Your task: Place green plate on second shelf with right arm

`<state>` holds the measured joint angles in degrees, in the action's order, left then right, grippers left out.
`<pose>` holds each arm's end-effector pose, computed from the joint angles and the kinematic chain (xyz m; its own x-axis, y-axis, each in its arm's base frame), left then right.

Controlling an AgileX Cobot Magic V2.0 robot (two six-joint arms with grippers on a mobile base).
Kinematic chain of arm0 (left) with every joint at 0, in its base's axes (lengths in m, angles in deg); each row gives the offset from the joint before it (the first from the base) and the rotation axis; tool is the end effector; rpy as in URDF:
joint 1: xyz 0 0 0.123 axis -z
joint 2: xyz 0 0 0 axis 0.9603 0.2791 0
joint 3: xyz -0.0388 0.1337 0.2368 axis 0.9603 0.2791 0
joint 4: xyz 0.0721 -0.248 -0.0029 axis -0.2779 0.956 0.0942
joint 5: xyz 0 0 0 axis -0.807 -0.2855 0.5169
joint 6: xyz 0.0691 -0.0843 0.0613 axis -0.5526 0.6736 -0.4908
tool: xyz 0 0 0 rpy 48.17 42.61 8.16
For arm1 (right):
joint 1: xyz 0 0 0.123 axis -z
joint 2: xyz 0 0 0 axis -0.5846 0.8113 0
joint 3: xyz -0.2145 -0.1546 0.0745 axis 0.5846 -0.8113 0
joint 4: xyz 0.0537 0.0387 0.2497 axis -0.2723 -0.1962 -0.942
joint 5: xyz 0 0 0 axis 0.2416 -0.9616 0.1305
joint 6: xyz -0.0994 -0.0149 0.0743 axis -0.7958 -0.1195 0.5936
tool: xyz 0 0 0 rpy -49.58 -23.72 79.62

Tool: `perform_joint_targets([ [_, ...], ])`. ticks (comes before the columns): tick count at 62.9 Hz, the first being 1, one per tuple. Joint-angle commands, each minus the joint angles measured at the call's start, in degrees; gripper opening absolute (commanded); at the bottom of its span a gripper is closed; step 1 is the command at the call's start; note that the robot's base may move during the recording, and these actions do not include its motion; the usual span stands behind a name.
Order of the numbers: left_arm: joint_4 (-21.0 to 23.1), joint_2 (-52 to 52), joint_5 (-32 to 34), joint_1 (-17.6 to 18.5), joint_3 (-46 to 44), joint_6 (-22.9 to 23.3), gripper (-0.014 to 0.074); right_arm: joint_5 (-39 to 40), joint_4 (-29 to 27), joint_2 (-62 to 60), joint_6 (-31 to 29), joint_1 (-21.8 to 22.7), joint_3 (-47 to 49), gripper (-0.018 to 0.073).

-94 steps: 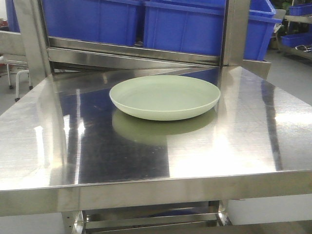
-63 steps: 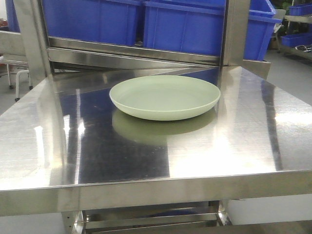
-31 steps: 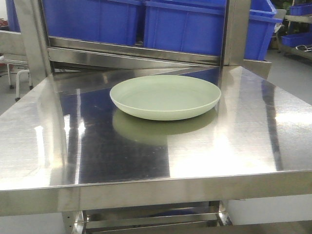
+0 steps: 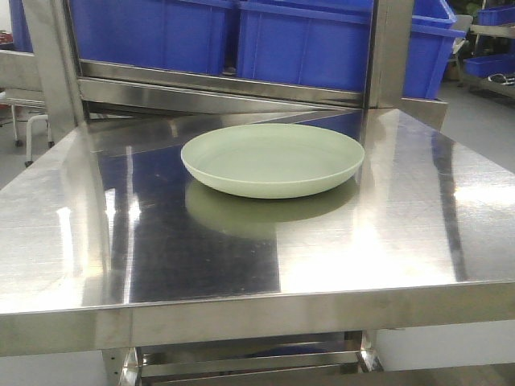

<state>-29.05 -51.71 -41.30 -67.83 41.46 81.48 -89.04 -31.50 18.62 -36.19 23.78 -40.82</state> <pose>0.1066 -0.0110 0.2140 0.0680 -0.1524 -0.9860 0.1148 0.9829 -0.1440 0.1416 0.0359 0.3337 -0.1996 0.3519 -0.9145 -0.1895 0.9018 0.3884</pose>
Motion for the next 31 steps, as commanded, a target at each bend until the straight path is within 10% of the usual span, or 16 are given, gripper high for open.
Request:
perform_joint_targets([
  [1,0.3,-0.9,4.5,0.4,2.3,0.2,0.0130,3.4,0.5,7.5,-1.2,-1.6,4.3,0.0049],
  [31,0.3,-0.9,4.5,0.4,2.3,0.2,0.0130,6.9,-2.2,43.5,-1.2,-1.9,21.3,0.0049],
])
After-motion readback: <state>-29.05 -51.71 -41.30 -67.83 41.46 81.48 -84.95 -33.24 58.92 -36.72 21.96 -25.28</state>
